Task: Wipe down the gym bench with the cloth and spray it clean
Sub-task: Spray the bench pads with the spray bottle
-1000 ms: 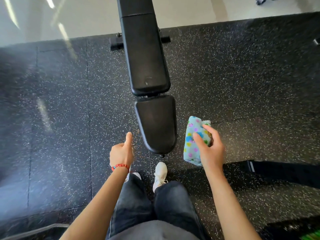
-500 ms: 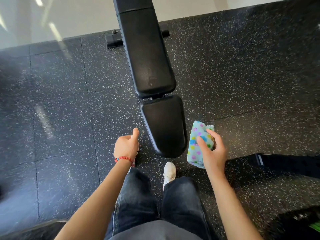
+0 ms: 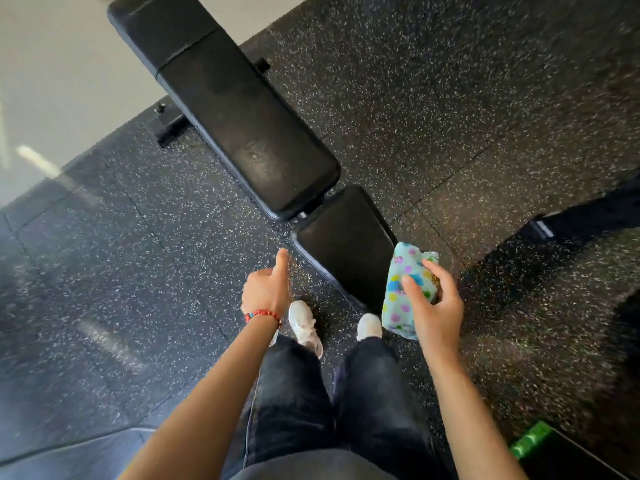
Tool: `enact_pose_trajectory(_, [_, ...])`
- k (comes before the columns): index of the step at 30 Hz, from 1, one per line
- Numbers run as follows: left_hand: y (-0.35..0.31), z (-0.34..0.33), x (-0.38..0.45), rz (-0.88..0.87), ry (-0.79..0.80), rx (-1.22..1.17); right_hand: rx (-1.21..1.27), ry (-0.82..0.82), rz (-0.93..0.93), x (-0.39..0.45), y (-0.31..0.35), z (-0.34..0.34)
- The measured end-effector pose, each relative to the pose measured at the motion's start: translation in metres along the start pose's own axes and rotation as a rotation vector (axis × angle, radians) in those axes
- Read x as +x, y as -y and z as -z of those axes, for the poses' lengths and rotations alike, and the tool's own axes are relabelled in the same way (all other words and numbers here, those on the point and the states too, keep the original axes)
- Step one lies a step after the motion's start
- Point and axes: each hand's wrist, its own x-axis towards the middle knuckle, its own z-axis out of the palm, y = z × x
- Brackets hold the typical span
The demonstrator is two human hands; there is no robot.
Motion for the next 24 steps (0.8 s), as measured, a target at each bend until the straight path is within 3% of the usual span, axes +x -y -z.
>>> enact_pose_trajectory(8, [-0.022,0.0,0.021,0.047,-0.023,-0.133,0.046,-0.079,-0.038,0.011,0.005,-0.003])
enact_pose_trajectory(24, [-0.08,0.02,0.084,-0.029,-0.037,-0.095,0.044,0.041,-0.032,0.05,0.053,-0.054])
